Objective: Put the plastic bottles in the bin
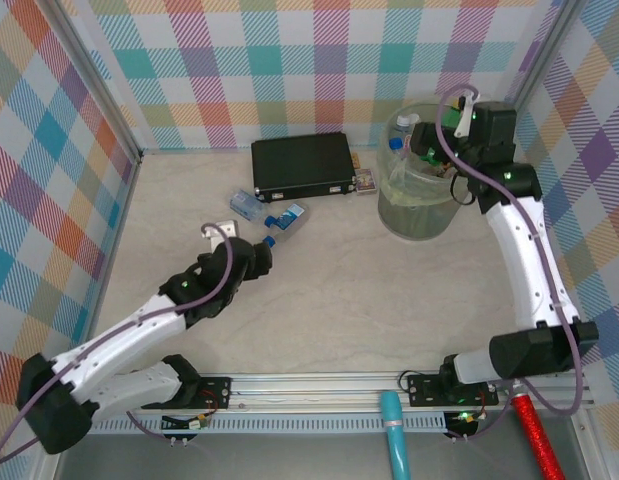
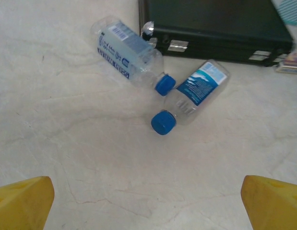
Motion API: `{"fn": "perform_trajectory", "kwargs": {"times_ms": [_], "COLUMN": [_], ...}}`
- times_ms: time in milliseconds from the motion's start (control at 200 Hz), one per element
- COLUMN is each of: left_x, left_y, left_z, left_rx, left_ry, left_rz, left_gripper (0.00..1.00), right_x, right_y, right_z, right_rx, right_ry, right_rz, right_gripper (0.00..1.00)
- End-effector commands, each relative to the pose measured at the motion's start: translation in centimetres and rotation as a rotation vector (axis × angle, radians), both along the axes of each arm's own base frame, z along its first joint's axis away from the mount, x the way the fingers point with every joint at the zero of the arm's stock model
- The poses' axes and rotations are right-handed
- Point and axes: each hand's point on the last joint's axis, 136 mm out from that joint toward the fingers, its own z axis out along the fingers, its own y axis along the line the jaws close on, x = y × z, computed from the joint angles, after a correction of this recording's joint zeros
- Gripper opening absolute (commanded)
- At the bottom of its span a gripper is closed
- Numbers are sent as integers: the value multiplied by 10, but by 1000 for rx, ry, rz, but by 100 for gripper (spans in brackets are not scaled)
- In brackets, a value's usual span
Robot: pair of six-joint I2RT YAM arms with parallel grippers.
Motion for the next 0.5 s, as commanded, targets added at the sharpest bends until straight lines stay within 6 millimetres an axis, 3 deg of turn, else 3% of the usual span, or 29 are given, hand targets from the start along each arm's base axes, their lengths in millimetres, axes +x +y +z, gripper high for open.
{"fn": "perform_trajectory", "kwargs": {"times_ms": [0, 240, 495], "left_x": [27, 72, 96], "left_y": [-20, -45, -66], "left_z": [6, -35, -89], "left_rx": [-108, -104, -30], "left_ry": [5, 82, 165], "left_rz": [-24, -112, -249], "left_gripper": [100, 96, 92], "right_x": [-19, -74, -125], "right_y": [17, 53, 70], "right_z": [14, -9, -27], "right_rx": [58, 121, 210], "right_ry": [-79, -60, -35], "right_rz": [46, 176, 264], "right_gripper": [99, 99, 99]}}
